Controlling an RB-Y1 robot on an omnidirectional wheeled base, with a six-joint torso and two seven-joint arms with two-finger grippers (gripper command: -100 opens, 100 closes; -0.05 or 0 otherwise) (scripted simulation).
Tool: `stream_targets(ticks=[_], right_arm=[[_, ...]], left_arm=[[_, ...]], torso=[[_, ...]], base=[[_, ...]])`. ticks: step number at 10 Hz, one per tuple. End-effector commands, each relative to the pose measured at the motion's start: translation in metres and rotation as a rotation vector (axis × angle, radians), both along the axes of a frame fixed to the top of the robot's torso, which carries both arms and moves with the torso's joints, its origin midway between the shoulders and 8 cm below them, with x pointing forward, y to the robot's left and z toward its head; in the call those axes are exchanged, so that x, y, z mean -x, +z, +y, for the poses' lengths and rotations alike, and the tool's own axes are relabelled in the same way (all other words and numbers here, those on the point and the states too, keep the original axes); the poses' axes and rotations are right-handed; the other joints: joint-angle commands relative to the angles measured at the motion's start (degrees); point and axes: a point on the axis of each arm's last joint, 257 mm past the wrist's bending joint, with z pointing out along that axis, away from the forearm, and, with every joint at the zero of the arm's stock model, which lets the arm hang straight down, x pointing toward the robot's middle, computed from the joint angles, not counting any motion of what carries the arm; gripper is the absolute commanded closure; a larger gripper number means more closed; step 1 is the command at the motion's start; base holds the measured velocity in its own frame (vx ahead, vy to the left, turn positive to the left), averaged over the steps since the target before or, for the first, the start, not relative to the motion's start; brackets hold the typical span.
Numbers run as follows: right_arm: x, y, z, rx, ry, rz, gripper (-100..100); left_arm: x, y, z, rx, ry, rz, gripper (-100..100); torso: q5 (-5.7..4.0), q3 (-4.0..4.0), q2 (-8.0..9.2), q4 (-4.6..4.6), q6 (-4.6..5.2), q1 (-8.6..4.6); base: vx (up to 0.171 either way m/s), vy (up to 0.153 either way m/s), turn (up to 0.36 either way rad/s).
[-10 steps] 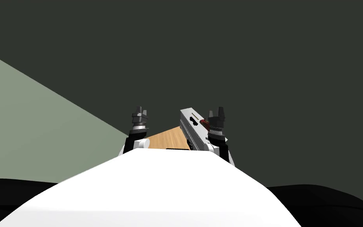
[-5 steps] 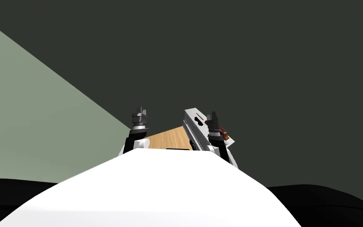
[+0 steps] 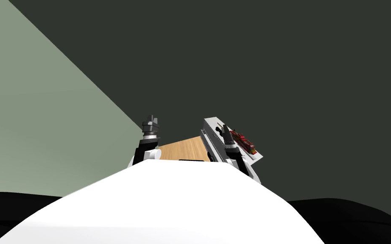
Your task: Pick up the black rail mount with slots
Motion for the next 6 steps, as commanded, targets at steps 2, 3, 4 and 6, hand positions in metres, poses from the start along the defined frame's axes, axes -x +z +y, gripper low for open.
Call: stream_targets(ticks=[2, 3, 4, 6], right_arm=[[-0.004, -0.037, -0.01, 0.08, -0.001, 0.076, -100], [-0.005, -0.041, -0.011, 0.081, -0.004, 0.084, -100], [-0.006, -0.057, -0.015, 0.131, 0.002, 0.116, -100], [-0.006, -0.078, -0.022, 0.182, 0.006, 0.16, -100]], left_arm=[[0.0, 0.0, 0.0, 0.0, 0.0, 0.0, 0], [0.0, 0.0, 0.0, 0.0, 0.0, 0.0, 0], [0.0, 0.0, 0.0, 0.0, 0.0, 0.0, 0], [0.0, 0.0, 0.0, 0.0, 0.0, 0.0, 0]], torso=[[-0.02, 0.0, 0.0, 0.0, 0.04, -0.13], [-0.03, -0.03, -0.05, -0.01, 0.02, -0.14], [-0.04, -0.04, -0.06, -0.02, 0.03, -0.24], [-0.05, -0.02, -0.03, -0.01, 0.04, -0.26]], base=[[0.014, 0.107, 0.068], [0.024, 0.076, 0.05], [0.014, 0.083, 0.114], [0.028, 0.09, 0.087]])
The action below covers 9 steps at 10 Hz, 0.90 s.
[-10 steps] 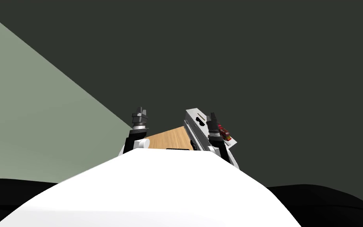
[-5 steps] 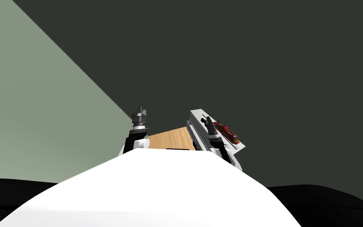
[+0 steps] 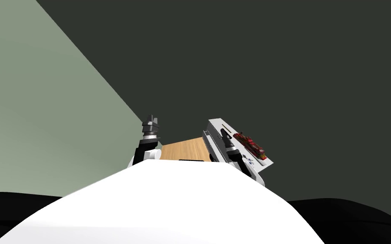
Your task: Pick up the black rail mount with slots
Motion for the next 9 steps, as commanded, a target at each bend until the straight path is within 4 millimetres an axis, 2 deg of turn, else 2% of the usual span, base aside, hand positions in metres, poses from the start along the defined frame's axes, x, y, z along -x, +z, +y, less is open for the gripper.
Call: stream_targets(ticks=[1, 2, 3, 6, 7, 8, 9], right_arm=[[-0.001, -0.019, -0.007, 0.028, -0.005, 0.036, -100], [-0.001, -0.021, -0.008, 0.028, -0.007, 0.039, -100], [0.0, -0.04, -0.014, 0.081, 0.0, 0.08, -100], [0.003, -0.07, -0.027, 0.138, -0.001, 0.143, -100], [0.004, -0.074, -0.03, 0.139, -0.006, 0.152, -100], [0.007, -0.091, -0.037, 0.194, 0.005, 0.192, -100], [0.009, -0.1, -0.043, 0.197, -0.005, 0.212, -100]], left_arm=[[0.0, 0.0, 0.0, 0.0, 0.0, 0.0, 0], [0.0, 0.0, 0.0, 0.0, 0.0, 0.0, 0], [0.0, 0.0, 0.0, 0.0, 0.0, 0.0, 0], [0.0, 0.0, 0.0, 0.0, 0.0, 0.0, 0], [0.0, 0.0, 0.0, 0.0, 0.0, 0.0, 0], [0.0, 0.0, 0.0, 0.0, 0.0, 0.0, 0], [0.0, 0.0, 0.0, 0.0, 0.0, 0.0, 0]], torso=[[0.0, 0.0, 0.0, 0.0, 0.0, 0.0], [-0.01, 0.0, 0.01, 0.0, 0.03, -0.08], [-0.04, 0.03, 0.06, 0.01, 0.03, -0.24], [-0.02, -0.02, -0.04, -0.01, 0.0, -0.13], [-0.03, -0.03, -0.05, -0.01, 0.03, -0.16], [-0.05, 0.0, 0.01, 0.0, 0.03, -0.26], [-0.04, -0.04, -0.07, -0.01, 0.01, -0.22]], base=[[0.035, 0.074, 0.048], [0.012, 0.023, -0.01], [0.023, 0.058, 0.125], [0.045, 0.059, 0.076], [0.029, 0.024, -0.01], [0.061, 0.046, 0.094], [0.055, 0.041, 0.076]])
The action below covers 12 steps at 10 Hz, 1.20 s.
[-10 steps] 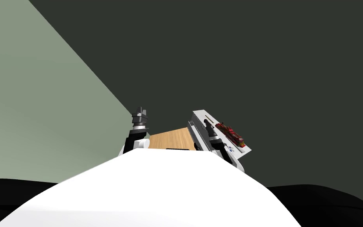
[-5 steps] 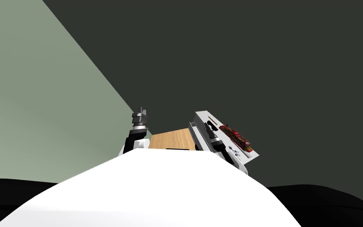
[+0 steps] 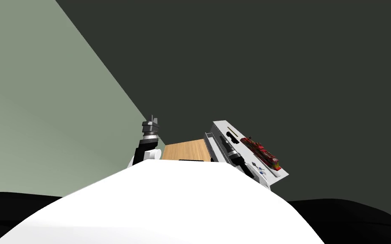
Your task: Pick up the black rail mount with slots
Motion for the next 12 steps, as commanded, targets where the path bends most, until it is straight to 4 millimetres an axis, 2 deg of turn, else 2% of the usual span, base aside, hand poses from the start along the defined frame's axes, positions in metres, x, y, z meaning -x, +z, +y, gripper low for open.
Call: stream_targets(ticks=[1, 4, 5, 8, 12], right_arm=[[0.008, -0.025, -0.013, 0.067, 0.005, 0.065, -100], [0.017, -0.054, -0.032, 0.129, 0.004, 0.134, -100], [0.018, -0.057, -0.035, 0.131, -0.001, 0.141, -100], [0.038, -0.096, -0.064, 0.249, 0.019, 0.248, -100], [0.066, -0.134, -0.104, 0.376, 0.035, 0.37, -100]], left_arm=[[0.0, 0.0, 0.0, 0.0, 0.0, 0.0, 0], [0.0, 0.0, 0.0, 0.0, 0.0, 0.0, 0], [0.0, 0.0, 0.0, 0.0, 0.0, 0.0, 0], [0.0, 0.0, 0.0, 0.0, 0.0, 0.0, 0], [0.0, 0.0, 0.0, 0.0, 0.0, 0.0, 0]], torso=[[0.0, 0.0, 0.0, 0.0, 0.0, 0.0], [0.01, -0.03, -0.07, -0.01, -0.02, 0.02], [0.0, -0.03, -0.06, -0.01, 0.01, -0.03], [-0.01, -0.01, -0.02, 0.0, 0.02, -0.08], [0.0, -0.04, -0.06, -0.01, 0.01, -0.05]], base=[[0.065, 0.053, 0.14], [0.068, 0.039, 0.068], [0.033, 0.009, -0.005], [0.077, 0.024, 0.093], [0.089, 0.021, 0.074]])
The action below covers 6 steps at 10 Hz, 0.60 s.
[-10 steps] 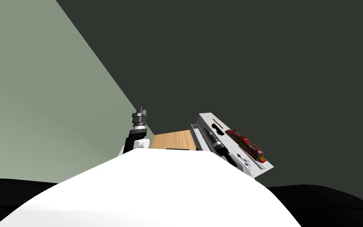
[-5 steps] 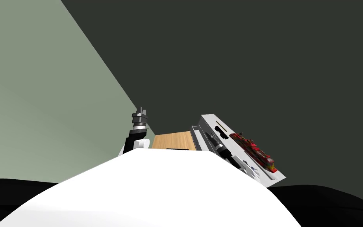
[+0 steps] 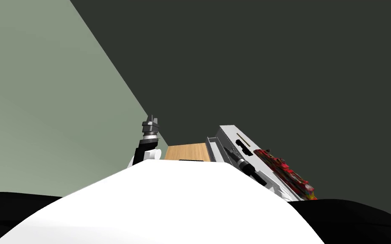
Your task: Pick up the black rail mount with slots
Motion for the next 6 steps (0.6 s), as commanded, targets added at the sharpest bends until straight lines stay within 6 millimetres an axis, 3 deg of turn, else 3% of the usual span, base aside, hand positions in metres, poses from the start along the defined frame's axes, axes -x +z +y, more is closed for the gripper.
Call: stream_targets(ticks=[1, 4, 6], right_arm=[[0.014, -0.014, -0.02, 0.044, -0.011, 0.049, -100], [0.044, -0.038, -0.061, 0.168, 0.016, 0.161, -100], [0.05, -0.042, -0.07, 0.178, 0.002, 0.177, -100]], left_arm=[[0.0, 0.0, 0.0, 0.0, 0.0, 0.0, 0], [0.0, 0.0, 0.0, 0.0, 0.0, 0.0, 0], [0.0, 0.0, 0.0, 0.0, 0.0, 0.0, 0]], torso=[[0.0, 0.0, 0.0, 0.0, 0.0, 0.0], [0.02, 0.0, 0.02, -0.01, 0.03, 0.09], [0.0, -0.01, 0.0, -0.01, 0.03, 0.05]], base=[[0.092, 0.008, 0.074], [0.1, 0.03, 0.077], [0.066, 0.003, 0.022]])
